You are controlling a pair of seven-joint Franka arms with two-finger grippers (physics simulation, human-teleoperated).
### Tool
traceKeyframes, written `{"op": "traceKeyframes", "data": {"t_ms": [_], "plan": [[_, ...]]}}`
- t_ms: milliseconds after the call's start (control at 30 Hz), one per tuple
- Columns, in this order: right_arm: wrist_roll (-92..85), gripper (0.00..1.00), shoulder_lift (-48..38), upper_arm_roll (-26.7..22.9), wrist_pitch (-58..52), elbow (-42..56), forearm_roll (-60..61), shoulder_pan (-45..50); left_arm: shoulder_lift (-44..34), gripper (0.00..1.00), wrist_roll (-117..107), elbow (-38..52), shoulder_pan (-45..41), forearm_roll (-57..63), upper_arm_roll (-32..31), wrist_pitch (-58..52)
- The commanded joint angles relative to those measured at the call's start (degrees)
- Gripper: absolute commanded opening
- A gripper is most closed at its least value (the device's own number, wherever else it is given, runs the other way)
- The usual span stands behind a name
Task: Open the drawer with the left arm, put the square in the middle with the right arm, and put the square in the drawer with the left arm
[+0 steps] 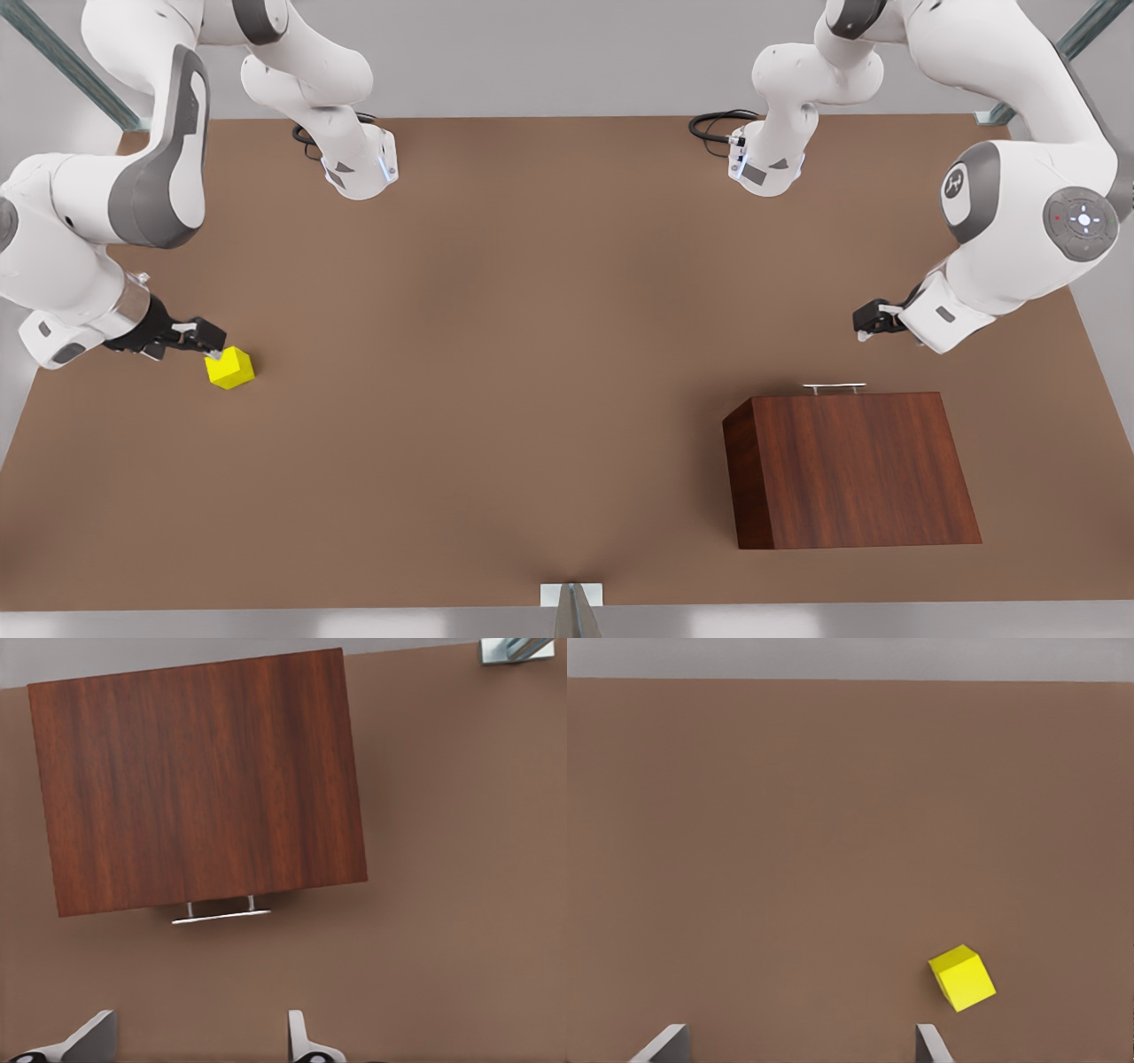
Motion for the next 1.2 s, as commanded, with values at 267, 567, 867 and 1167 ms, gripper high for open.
{"op": "traceKeyframes", "data": {"t_ms": [267, 567, 867, 1167], "plan": [[-8.3, 1.00, -6.2, -0.5, 24.2, -30.1, 0.9, -1.7, -18.4, 1.00, -60.9, -39.6, -0.1, -0.2, 0.5, 37.7], [-46.6, 1.00, 6.0, -6.0, 30.4, -33.0, 4.7, -8.9, -17.4, 1.00, -73.5, -53.1, 0.4, -11.6, 0.8, 60.8], [-48.2, 1.00, 11.8, -6.8, 41.4, -36.4, 6.0, -10.7, -14.6, 1.00, -73.5, -58.8, 0.6, -16.1, 1.6, 67.2], [-49.1, 1.00, 14.7, -8.3, 44.3, -36.7, 6.0, -10.3, -10.6, 1.00, -73.4, -58.7, 0.6, -17.8, 1.8, 68.4]]}}
